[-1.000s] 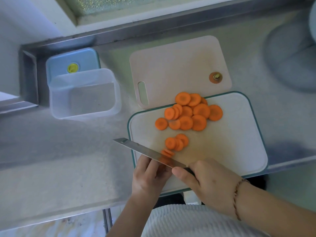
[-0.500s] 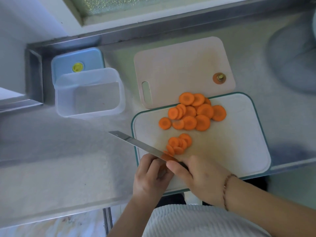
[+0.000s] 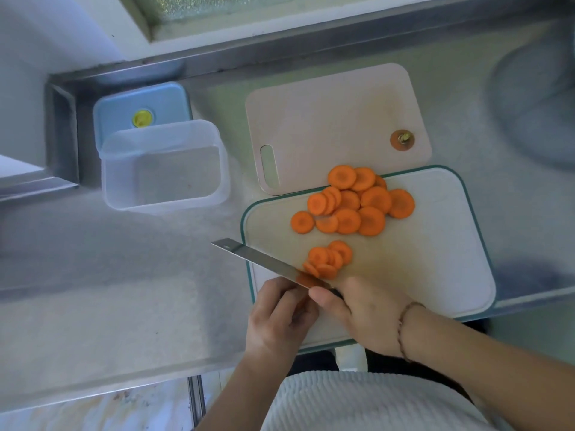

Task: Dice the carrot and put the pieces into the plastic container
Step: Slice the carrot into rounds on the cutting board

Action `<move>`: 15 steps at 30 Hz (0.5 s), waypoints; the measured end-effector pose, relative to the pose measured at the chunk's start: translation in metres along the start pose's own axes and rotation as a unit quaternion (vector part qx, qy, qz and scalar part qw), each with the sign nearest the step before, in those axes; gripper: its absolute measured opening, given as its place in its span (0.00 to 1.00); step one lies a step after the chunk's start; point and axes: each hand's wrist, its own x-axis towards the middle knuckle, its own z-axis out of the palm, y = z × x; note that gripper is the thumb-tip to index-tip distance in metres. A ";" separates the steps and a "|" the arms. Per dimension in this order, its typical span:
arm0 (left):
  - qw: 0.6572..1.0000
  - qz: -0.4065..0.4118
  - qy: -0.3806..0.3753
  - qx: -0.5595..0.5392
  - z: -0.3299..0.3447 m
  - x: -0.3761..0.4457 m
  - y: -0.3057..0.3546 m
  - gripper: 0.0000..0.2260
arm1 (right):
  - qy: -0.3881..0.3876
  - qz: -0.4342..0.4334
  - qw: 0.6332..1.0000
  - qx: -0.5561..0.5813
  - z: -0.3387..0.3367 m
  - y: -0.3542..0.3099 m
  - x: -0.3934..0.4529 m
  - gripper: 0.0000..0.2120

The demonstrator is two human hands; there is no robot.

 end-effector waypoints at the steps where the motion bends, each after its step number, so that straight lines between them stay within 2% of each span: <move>1: 1.000 -0.004 0.005 -0.002 0.000 0.000 0.000 0.12 | 0.013 -0.016 1.000 -0.005 0.004 -0.001 0.007 0.38; 4: 1.000 -0.022 -0.004 0.003 -0.003 -0.002 0.000 0.09 | 0.018 -0.021 0.999 0.030 0.009 -0.004 0.014 0.39; 8: 1.000 -0.030 -0.003 0.008 -0.004 -0.004 0.002 0.08 | 0.010 -0.024 0.997 0.077 -0.004 -0.010 -0.007 0.24; 10: 0.999 -0.032 0.005 0.014 -0.004 -0.003 0.004 0.10 | -0.004 -0.027 0.997 0.070 -0.008 -0.012 -0.016 0.20; 11: 0.999 -0.036 0.005 0.014 -0.004 -0.002 0.004 0.12 | -0.006 -0.024 0.998 0.063 -0.009 -0.010 -0.019 0.20; 13: 0.999 -0.041 0.003 0.018 -0.004 -0.002 0.004 0.14 | -0.008 -0.007 0.998 0.065 -0.008 -0.007 -0.022 0.29; 15: 0.999 -0.039 0.004 0.019 -0.004 -0.001 0.004 0.12 | -0.011 0.000 0.998 0.060 -0.008 -0.005 -0.025 0.32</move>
